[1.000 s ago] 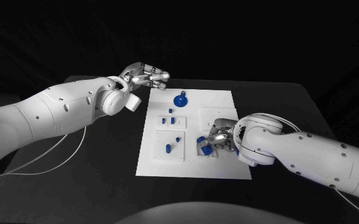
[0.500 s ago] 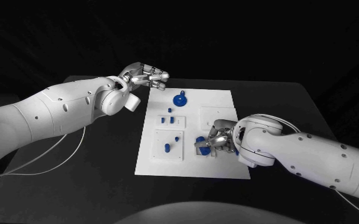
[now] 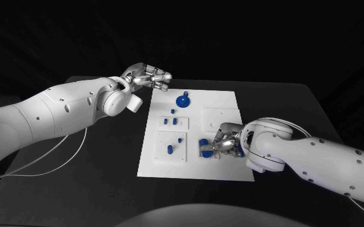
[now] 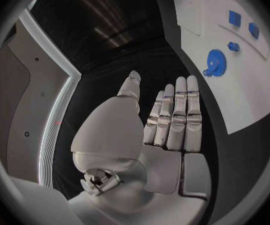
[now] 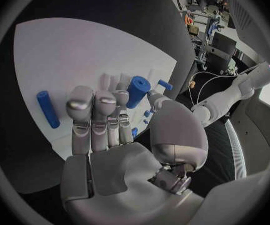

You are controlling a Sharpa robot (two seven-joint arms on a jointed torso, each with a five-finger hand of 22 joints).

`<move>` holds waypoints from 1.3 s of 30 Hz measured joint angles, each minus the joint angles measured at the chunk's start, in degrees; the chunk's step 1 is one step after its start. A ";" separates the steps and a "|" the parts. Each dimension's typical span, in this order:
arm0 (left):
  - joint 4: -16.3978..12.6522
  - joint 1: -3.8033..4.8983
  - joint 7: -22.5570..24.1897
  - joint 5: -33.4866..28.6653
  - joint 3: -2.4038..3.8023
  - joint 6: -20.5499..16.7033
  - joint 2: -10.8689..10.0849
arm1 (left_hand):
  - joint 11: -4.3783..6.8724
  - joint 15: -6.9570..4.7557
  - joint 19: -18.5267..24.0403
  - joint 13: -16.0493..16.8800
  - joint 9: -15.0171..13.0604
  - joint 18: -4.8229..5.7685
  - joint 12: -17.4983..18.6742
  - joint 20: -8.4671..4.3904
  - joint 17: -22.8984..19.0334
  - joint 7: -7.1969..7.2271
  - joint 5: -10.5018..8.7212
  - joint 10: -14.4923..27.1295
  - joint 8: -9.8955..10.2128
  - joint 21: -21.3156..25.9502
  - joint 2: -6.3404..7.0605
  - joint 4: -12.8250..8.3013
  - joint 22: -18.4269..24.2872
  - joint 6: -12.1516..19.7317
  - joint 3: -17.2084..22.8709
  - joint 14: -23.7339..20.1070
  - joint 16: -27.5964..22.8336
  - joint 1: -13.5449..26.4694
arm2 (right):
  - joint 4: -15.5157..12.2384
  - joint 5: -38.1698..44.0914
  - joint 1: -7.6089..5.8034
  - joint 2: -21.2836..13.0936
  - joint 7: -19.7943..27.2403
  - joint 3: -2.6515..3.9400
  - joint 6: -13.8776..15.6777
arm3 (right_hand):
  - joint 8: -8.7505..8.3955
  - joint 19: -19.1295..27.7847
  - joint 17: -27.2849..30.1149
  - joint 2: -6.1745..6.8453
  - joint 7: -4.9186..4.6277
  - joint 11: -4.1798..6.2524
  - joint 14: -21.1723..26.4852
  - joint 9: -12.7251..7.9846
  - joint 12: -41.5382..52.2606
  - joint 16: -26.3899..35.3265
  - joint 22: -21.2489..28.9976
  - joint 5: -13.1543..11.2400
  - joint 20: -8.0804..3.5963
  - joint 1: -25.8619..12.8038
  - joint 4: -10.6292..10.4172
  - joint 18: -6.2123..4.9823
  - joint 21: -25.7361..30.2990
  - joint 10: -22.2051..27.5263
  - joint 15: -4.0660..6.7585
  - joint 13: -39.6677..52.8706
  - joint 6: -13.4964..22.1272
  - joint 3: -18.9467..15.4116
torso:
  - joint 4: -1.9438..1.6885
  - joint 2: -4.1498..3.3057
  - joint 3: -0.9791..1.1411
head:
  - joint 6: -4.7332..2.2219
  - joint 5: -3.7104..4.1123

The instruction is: Assemble the parts on the task board

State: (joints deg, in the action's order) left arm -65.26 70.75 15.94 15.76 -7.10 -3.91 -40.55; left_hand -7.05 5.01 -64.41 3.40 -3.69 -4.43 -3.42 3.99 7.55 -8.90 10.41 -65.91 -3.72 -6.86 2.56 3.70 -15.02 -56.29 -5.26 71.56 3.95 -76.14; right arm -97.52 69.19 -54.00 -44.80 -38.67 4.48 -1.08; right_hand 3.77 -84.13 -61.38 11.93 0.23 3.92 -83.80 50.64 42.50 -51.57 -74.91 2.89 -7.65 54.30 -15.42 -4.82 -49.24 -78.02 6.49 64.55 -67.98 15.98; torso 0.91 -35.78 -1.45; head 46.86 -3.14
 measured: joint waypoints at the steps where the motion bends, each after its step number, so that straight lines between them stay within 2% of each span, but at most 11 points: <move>1: 0.02 0.00 -0.01 0.01 0.00 0.00 0.00 | 0.00 0.00 0.00 0.00 0.00 0.00 0.00 0.00 0.00 0.00 0.00 0.00 0.00 -0.11 0.00 0.00 0.08 0.00 0.00 0.00 0.00 0.00 | -0.15 -0.05 0.01 -0.15 0.00 0.03 0.07 | 0.00 0.00 0.00 0.00 0.00 0.00 0.00 0.01 0.00 0.00 0.00 0.00 0.00 0.00 -0.17 0.00 0.00 0.00 0.00 0.00 0.00 -0.17 | 0.00 0.00 0.00 | -0.01 -0.02; 8: 0.13 0.00 -0.06 0.05 0.00 0.00 0.01 | 0.00 0.00 0.00 0.00 0.00 0.00 0.00 0.00 0.00 0.00 0.00 0.00 0.00 -0.42 0.00 0.00 0.22 0.00 0.00 0.00 0.00 0.00 | -0.76 -0.34 0.03 -0.79 0.07 0.33 0.60 | 0.00 0.22 -0.19 0.15 -0.15 0.00 0.00 0.23 0.00 0.00 0.00 0.00 -0.21 0.17 -0.81 0.00 -0.35 0.00 0.00 0.15 -0.14 -1.00 | -0.02 0.02 -0.01 | -0.23 0.04; 13: 0.15 0.00 -0.12 0.06 0.00 0.00 -0.01 | 0.00 0.00 0.00 0.00 0.00 0.00 0.00 0.00 -0.01 0.00 0.00 0.00 0.00 -0.42 0.00 0.00 0.22 0.00 0.00 0.00 0.00 0.00 | -1.60 -1.18 0.07 -1.82 0.31 0.98 0.67 | 0.00 0.22 -0.37 -0.50 -0.33 -0.22 0.00 0.66 0.22 0.00 0.00 0.00 -0.21 2.75 1.52 0.00 -0.35 -0.22 0.00 0.63 -0.33 -1.46 | -0.07 0.01 0.00 | -0.36 0.07; 18: 0.19 -0.01 -0.20 0.08 -0.01 0.00 -0.06 | 0.00 0.00 0.00 0.00 0.00 0.00 0.00 0.00 -0.01 0.00 0.00 0.00 0.00 -0.42 0.00 0.00 0.42 0.00 0.00 0.00 0.00 0.00 | -2.78 -2.71 0.18 -3.38 0.89 1.95 0.47 | 0.00 0.22 -0.45 -1.05 -0.31 -0.22 0.00 1.42 1.55 -0.01 0.00 0.00 -0.21 3.30 3.48 0.00 -0.67 -0.22 0.00 1.73 -0.72 -1.50 | -0.05 0.01 -0.01 | -0.37 0.04; 22: 0.20 -0.05 -0.24 0.10 -0.01 0.00 -0.06 | 0.00 0.00 0.00 0.00 0.00 0.00 0.00 0.00 -0.01 0.00 0.00 0.00 0.00 -0.42 0.00 0.00 0.48 0.00 0.00 0.00 0.00 0.00 | -3.33 -3.63 0.27 -4.22 1.29 2.35 0.17 | 0.00 0.22 -0.45 -1.58 -0.31 -0.22 0.00 1.82 1.55 -0.01 0.00 0.00 -0.21 4.30 5.24 0.00 -0.67 -0.22 0.00 1.77 -0.72 -1.34 | -0.04 0.01 -0.02 | -0.34 -0.02; 23: 0.21 -0.06 -0.26 0.10 -0.02 0.00 -0.06 | 0.00 0.00 0.00 0.00 0.00 0.00 0.00 0.00 -0.01 0.00 0.00 0.00 0.00 -0.42 0.00 0.00 0.51 0.00 0.00 0.00 0.00 0.00 | -3.45 -3.92 0.29 -4.47 1.42 2.46 -0.01 | 0.00 0.22 -0.45 -1.93 -0.31 -0.22 0.01 1.95 1.55 -0.01 0.00 0.57 -0.21 5.37 6.64 0.00 -0.67 -0.22 -0.01 1.77 -0.72 -1.07 | -0.03 0.01 -0.03 | -0.32 -0.04; 27: 0.21 -0.11 -0.32 0.13 -0.03 0.00 -0.08 | 0.00 0.00 0.00 0.00 0.00 0.00 0.00 0.00 -0.01 0.00 0.00 0.00 0.00 -0.42 0.00 0.00 0.51 0.00 0.00 0.00 0.00 0.00 | -3.67 -4.75 0.42 -4.93 1.80 2.62 -0.80 | 0.00 0.22 -0.37 -3.67 -0.19 -0.22 0.01 1.84 1.55 -0.01 0.00 6.79 -0.21 7.59 11.46 0.00 -0.67 -0.21 -0.01 1.77 -0.84 -0.96 | -0.04 0.01 -0.04 | -0.31 -0.12; 31: 0.22 -0.13 -0.38 0.17 -0.03 0.01 -0.10 | 0.00 0.00 0.00 0.00 0.00 0.00 0.00 0.00 -0.01 0.00 0.00 0.00 0.00 -0.42 0.00 0.00 0.51 0.00 0.00 0.00 0.00 0.00 | -3.82 -5.44 0.56 -4.97 2.15 2.68 -1.68 | 0.00 0.22 -0.35 -4.32 0.06 -0.11 -0.12 0.75 1.55 -0.25 0.00 14.40 -0.21 8.23 15.21 0.00 -0.67 -0.33 0.12 1.76 -1.09 -0.93 | -0.04 -0.01 -0.03 | -0.27 -0.15; 34: 0.22 -0.15 -0.45 0.19 -0.04 0.02 -0.10 | 0.00 0.00 0.00 0.00 0.00 0.00 0.00 0.00 -0.02 0.00 0.00 0.00 0.00 -0.42 0.00 0.00 0.51 0.00 0.00 0.00 0.00 0.00 | -3.83 -5.84 0.63 -4.97 2.35 2.70 -2.30 | 0.00 0.22 -0.30 -4.31 0.07 -0.02 -0.12 -0.15 1.55 -0.25 0.00 18.75 -0.20 8.23 17.73 0.01 -0.89 -0.42 0.12 1.76 -1.11 -0.66 | -0.06 -0.02 -0.04 | -0.20 -0.20; 35: 0.23 -0.15 -0.46 0.19 -0.05 0.03 -0.11 | 0.00 0.00 0.00 -0.01 0.00 0.00 0.00 0.00 -0.02 0.00 0.00 0.00 0.00 -0.42 0.00 0.00 0.51 0.00 0.00 0.00 0.00 0.00 | -3.83 -5.94 0.65 -4.96 2.39 2.71 -2.46 | 0.00 0.22 -0.30 -4.46 0.07 -0.02 -0.12 -0.56 1.55 -0.25 0.00 19.31 -0.20 8.08 18.61 0.56 -0.89 -0.42 0.12 1.76 -1.11 -0.61 | -0.07 -0.02 -0.04 | -0.19 -0.20; 39: 0.26 -0.16 -0.55 0.22 -0.05 0.04 -0.12 | 0.00 0.00 0.00 0.00 0.00 0.00 0.00 0.00 -0.02 0.00 0.00 0.00 0.00 -0.42 0.00 0.00 0.64 0.00 0.00 0.00 0.00 0.00 | -3.72 -6.21 0.80 -4.79 2.44 2.72 -2.86 | 0.00 0.22 -0.26 -5.16 0.40 -0.02 0.09 -0.99 1.85 -0.47 0.00 19.86 -0.20 7.38 20.43 0.88 -0.89 -0.42 0.33 1.76 -1.44 -0.60 | -0.07 -0.02 -0.07 | -0.10 -0.23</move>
State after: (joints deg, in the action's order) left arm -65.00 70.58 15.39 15.98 -7.15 -3.87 -40.67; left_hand -7.05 5.01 -64.41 3.40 -3.69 -4.43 -3.42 3.99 7.53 -8.90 10.41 -65.91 -3.72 -7.27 2.57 3.70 -14.38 -56.29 -5.26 71.55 3.95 -76.14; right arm -101.24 62.98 -53.20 -49.59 -36.23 7.20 -3.94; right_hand 3.77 -83.91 -61.64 6.77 0.63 3.90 -83.71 49.65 44.35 -52.03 -74.91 22.75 -7.86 61.68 5.00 -3.94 -50.12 -78.44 6.81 66.31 -69.42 15.37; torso 0.84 -35.80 -1.52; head 46.76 -3.37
